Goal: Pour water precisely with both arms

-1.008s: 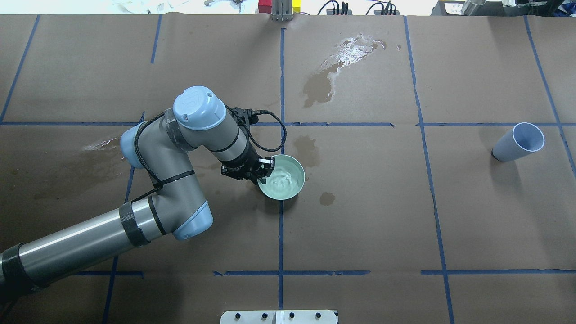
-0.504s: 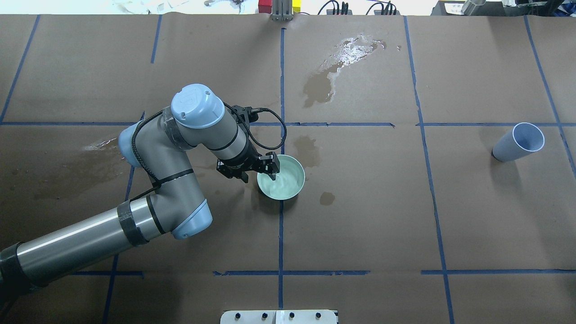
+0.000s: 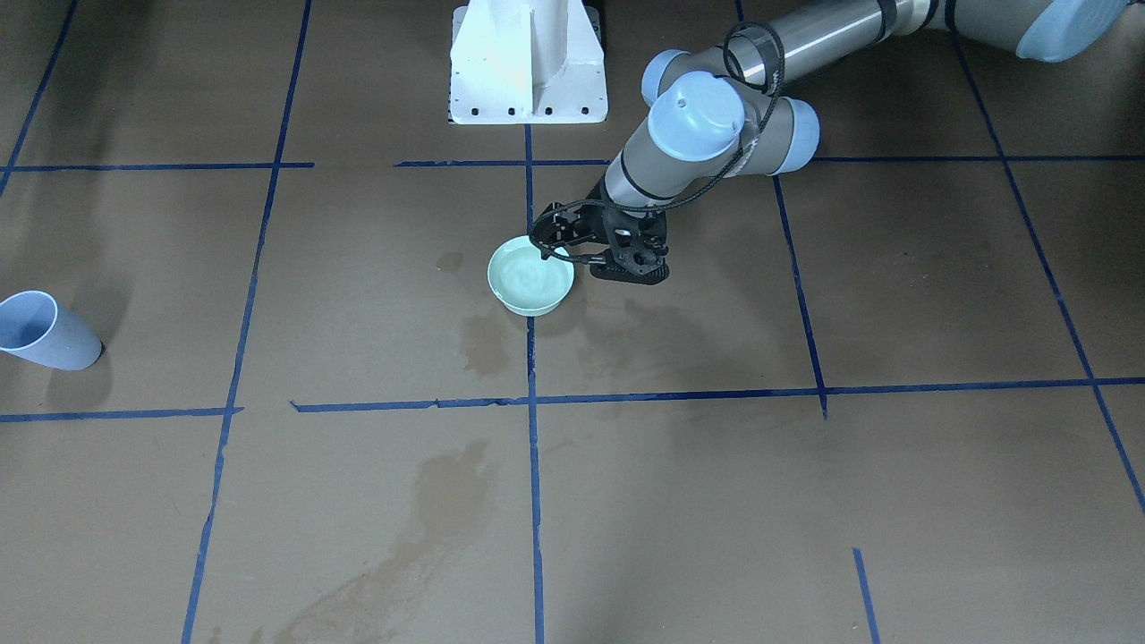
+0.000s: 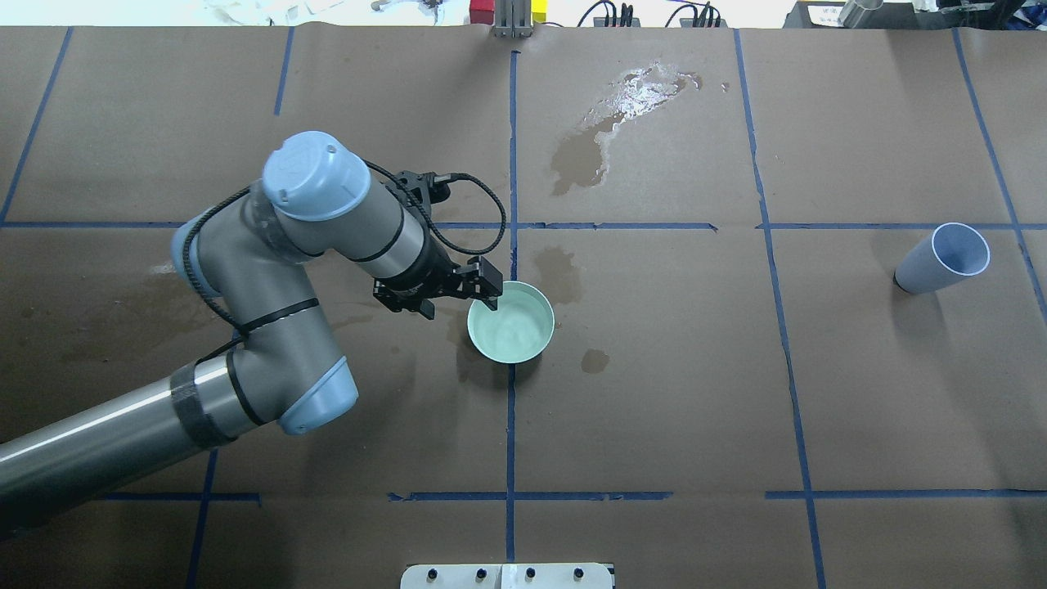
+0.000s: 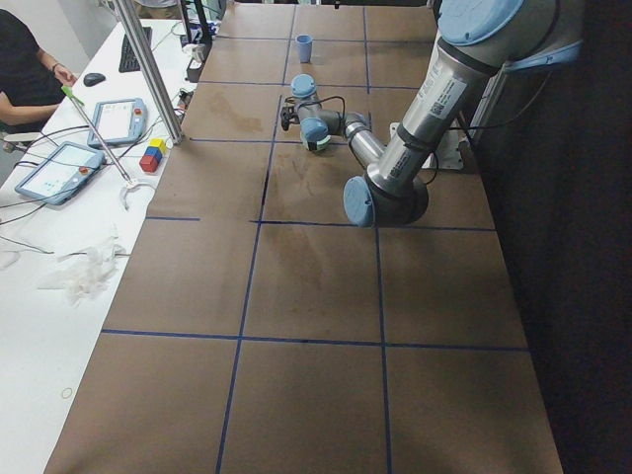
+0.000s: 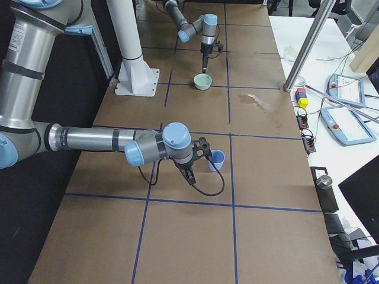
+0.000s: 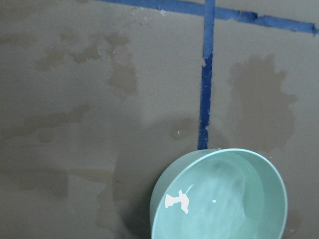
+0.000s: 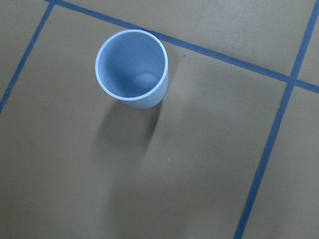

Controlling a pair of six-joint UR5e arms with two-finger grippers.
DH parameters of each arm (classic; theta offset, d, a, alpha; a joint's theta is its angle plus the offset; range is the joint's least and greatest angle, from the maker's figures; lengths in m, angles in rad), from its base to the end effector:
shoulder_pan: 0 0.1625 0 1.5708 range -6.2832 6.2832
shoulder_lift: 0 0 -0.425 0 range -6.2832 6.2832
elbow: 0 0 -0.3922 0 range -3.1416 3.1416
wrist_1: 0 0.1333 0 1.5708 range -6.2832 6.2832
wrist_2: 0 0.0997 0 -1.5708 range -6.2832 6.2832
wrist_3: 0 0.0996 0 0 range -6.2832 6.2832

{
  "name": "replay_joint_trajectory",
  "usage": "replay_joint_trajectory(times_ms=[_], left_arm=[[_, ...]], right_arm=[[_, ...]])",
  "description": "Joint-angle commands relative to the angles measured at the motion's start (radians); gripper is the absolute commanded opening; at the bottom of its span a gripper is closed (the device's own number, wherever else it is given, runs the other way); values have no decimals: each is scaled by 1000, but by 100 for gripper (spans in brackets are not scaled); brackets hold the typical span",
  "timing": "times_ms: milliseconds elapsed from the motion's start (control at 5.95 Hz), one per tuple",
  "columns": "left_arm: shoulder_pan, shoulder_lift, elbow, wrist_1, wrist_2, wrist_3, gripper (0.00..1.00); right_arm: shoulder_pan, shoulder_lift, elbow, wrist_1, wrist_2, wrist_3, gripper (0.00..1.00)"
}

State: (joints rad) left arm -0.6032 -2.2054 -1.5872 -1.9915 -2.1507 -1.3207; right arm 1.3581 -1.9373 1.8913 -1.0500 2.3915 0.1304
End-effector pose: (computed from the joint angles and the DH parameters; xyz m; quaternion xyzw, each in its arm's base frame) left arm 0.5193 -0.4533 0.2194 -0.0213 0.5471 -0.0010 0.8368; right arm -0.0168 -0.3639 0.5921 0.1463 -0.4189 -0.1304 0.8866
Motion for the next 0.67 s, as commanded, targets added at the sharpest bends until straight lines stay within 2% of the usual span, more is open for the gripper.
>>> replay_joint_trajectory(times_ms=[0,168,504], left_arm=[[-29,71,-95,2,2,-2,96],[-43,100,-135,2,2,-3,96],[-64,142,-187,2,8,-3,99]], right_arm=[[-156,-32,-4,271,-137,327,99],[-239,-40,-6,369,-217,497,99],[-408,-89,-23,564,-453,736,99]])
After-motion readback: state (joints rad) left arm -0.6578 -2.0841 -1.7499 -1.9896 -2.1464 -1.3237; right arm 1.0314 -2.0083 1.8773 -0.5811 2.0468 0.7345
